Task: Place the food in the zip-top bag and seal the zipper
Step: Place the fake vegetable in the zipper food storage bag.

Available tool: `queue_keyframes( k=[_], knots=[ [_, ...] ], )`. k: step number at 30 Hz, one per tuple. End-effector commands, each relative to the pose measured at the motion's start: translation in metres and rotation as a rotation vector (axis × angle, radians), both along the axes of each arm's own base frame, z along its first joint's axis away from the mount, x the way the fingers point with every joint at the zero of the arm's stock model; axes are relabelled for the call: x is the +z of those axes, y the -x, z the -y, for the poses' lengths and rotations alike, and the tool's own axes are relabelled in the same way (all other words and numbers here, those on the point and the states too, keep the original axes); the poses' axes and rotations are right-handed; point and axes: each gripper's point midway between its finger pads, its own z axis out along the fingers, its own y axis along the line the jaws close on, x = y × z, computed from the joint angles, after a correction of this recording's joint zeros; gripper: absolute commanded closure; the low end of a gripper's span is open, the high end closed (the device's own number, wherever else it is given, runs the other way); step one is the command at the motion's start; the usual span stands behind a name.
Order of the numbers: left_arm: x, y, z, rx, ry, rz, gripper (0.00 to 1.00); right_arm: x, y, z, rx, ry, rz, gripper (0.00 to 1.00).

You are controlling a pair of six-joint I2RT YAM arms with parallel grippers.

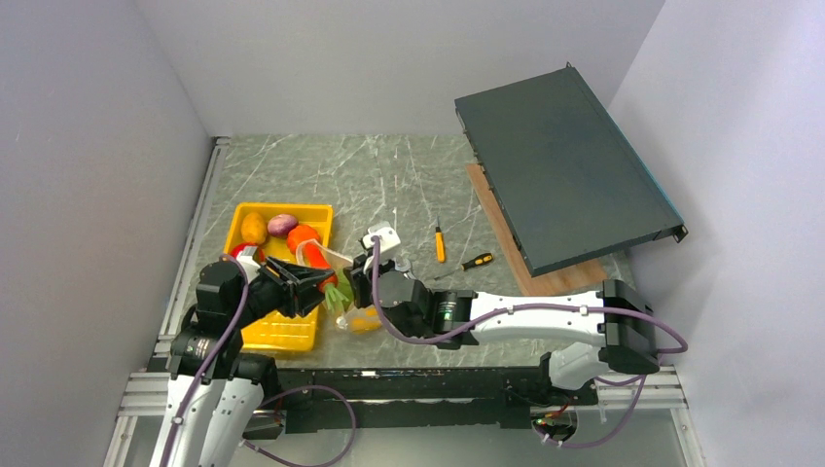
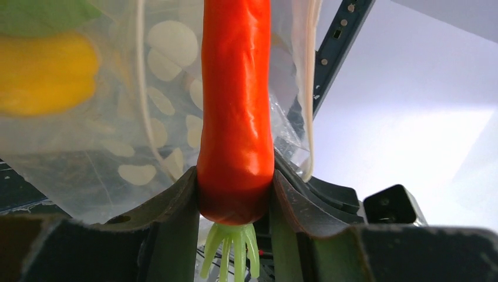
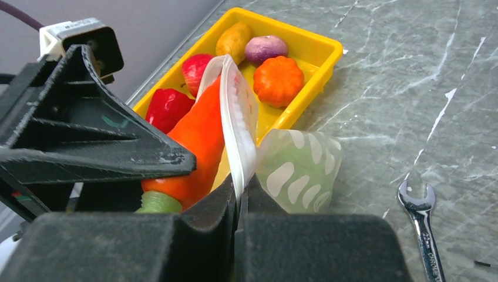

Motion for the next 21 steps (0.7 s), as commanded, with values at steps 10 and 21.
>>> queue_keyframes(
  k=[10,21],
  knots=[
    [-0.012,-0.008,-0.004,0.032,-0.031,0.052,0.36,0.037,-0.002,-0.021,-0.026,-0.061,-0.046,1.00],
    [0.007,0.001,-0.012,0.032,-0.142,0.127,0.05,0.023,-0.005,-0.015,-0.041,-0.015,-0.081,1.00]
  ],
)
